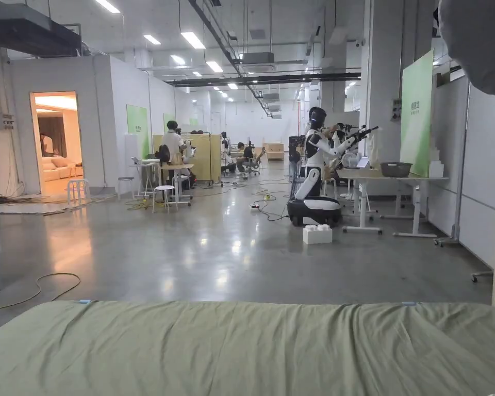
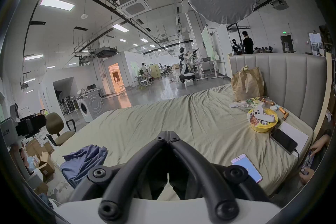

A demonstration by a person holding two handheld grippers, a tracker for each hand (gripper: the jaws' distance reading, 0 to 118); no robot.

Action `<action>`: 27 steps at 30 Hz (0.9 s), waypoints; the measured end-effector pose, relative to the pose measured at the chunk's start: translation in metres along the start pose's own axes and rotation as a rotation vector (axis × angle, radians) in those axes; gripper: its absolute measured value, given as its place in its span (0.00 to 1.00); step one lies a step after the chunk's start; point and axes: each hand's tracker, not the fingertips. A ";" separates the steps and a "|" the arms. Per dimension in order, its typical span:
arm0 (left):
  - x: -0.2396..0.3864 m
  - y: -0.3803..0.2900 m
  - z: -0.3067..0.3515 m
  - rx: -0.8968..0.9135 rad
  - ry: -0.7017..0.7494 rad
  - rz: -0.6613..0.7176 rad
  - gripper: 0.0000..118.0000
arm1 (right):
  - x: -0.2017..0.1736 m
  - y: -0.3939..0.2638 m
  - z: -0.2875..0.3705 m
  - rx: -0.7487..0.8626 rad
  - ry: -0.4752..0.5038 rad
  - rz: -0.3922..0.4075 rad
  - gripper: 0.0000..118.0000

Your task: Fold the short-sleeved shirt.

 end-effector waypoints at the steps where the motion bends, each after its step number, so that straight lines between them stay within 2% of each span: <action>1: 0.000 0.000 0.000 -0.001 0.001 -0.004 0.00 | 0.000 0.001 0.001 0.006 -0.003 0.011 0.00; 11: 0.008 0.002 -0.003 -0.002 0.002 -0.037 0.00 | 0.001 0.013 0.009 0.069 0.012 0.098 0.00; 15: 0.009 0.002 -0.001 -0.002 0.002 -0.050 0.00 | 0.006 0.015 0.009 0.069 0.023 0.098 0.00; 16: 0.009 0.002 -0.001 -0.003 0.003 -0.050 0.00 | -0.026 -0.031 0.005 0.070 0.027 0.097 0.00; 27: 0.004 0.001 0.002 -0.015 0.003 -0.012 0.00 | -0.033 -0.033 0.004 0.083 0.046 0.117 0.00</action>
